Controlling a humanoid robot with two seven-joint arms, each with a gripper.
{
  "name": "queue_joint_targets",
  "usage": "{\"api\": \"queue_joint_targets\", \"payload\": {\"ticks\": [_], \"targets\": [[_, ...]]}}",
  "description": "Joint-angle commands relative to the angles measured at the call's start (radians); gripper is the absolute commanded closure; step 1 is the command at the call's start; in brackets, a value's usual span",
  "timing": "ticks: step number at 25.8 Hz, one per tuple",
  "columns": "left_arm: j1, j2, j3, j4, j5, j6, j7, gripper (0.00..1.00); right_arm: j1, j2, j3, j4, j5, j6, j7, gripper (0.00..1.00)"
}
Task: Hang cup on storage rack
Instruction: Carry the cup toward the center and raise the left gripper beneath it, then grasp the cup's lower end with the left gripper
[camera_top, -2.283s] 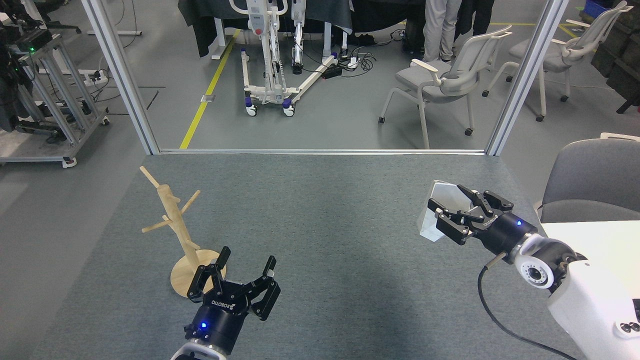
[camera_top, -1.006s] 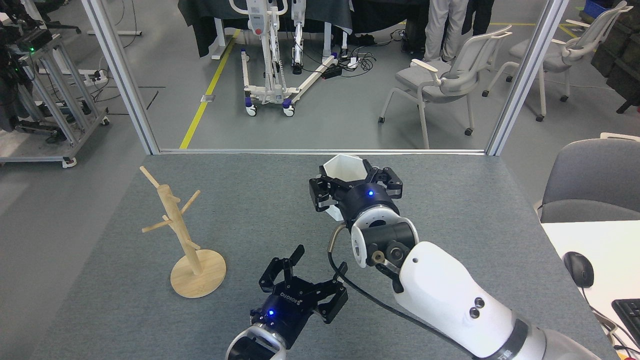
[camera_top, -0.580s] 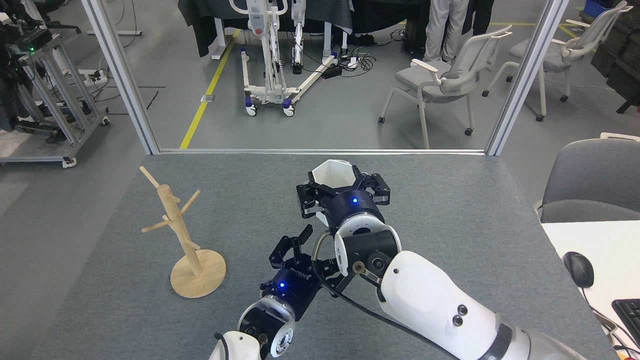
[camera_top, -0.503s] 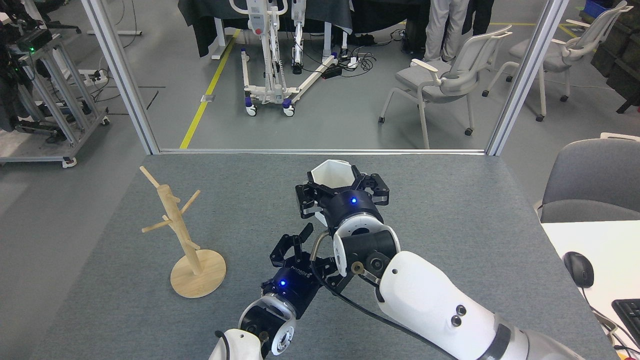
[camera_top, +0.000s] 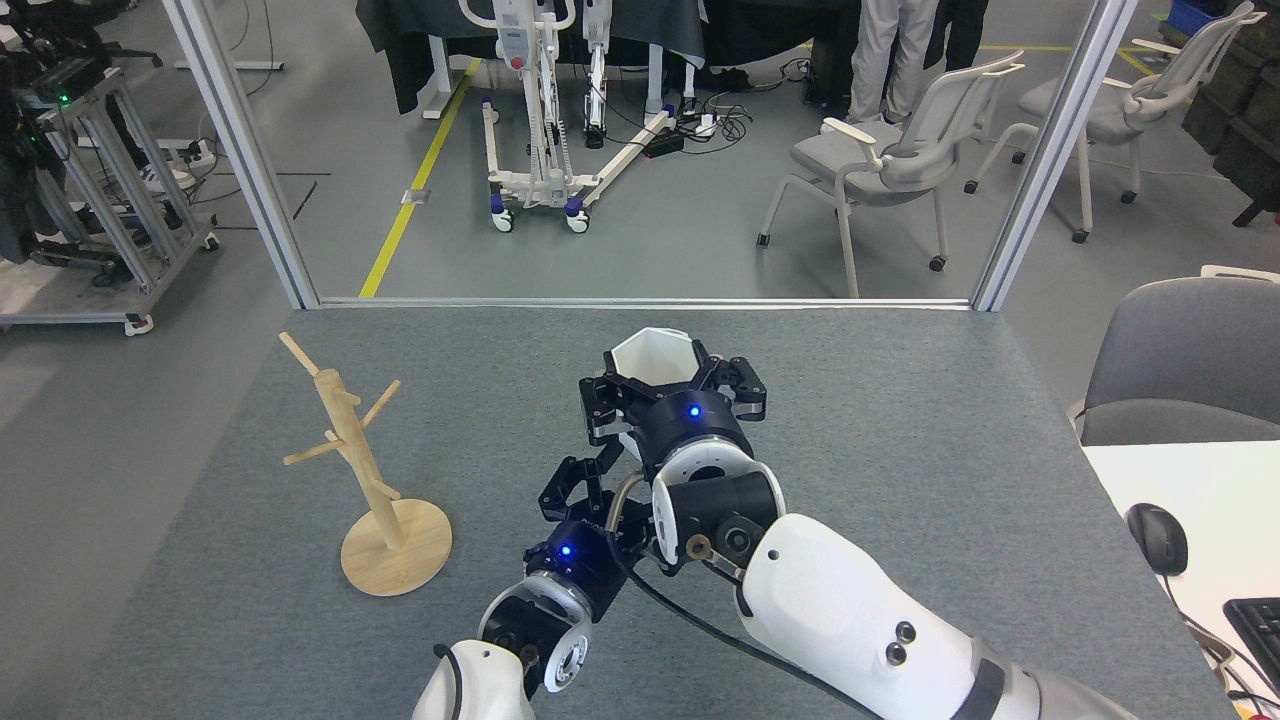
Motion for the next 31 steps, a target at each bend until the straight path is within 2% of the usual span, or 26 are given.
{"api": "queue_joint_targets", "payload": {"ticks": [1, 10, 19, 21, 24, 26, 29, 30, 31], "targets": [[-0.004, 0.0, 0.0, 0.003, 0.0, 0.001, 0.0, 0.03, 0.004, 0.014, 0.001, 0.003, 0.0, 0.001, 0.0, 0.92], [-0.065, 0.0, 0.002, 0.052, -0.002, 0.004, 0.001, 0.03, 0.011, 0.044, 0.002, 0.004, 0.0, 0.007, 0.002, 0.92], [-0.078, -0.001, 0.005, 0.065, -0.002, 0.032, 0.001, 0.06, 0.011, 0.063, 0.001, 0.004, 0.0, 0.009, 0.014, 0.92], [-0.084, -0.001, 0.005, 0.073, -0.002, 0.034, 0.001, 0.15, 0.013, 0.066, 0.001, 0.004, 0.0, 0.009, 0.015, 0.92], [-0.094, -0.001, 0.008, 0.09, -0.002, 0.037, 0.001, 0.22, 0.013, 0.064, 0.001, 0.007, 0.002, 0.009, 0.015, 0.92], [-0.096, -0.001, 0.009, 0.092, -0.002, 0.038, 0.004, 0.29, 0.011, 0.064, 0.001, 0.007, 0.0, 0.009, 0.015, 0.83], [-0.098, 0.002, 0.009, 0.087, 0.0, 0.035, 0.009, 0.47, 0.011, 0.063, 0.001, 0.007, 0.0, 0.009, 0.015, 0.42], [-0.098, 0.002, 0.009, 0.087, 0.0, 0.03, 0.009, 0.54, 0.013, 0.063, 0.001, 0.007, 0.0, 0.013, 0.015, 0.34], [-0.098, 0.002, 0.009, 0.084, 0.0, 0.027, 0.014, 0.6, 0.013, 0.063, 0.001, 0.009, 0.002, 0.019, 0.014, 0.3]]}}
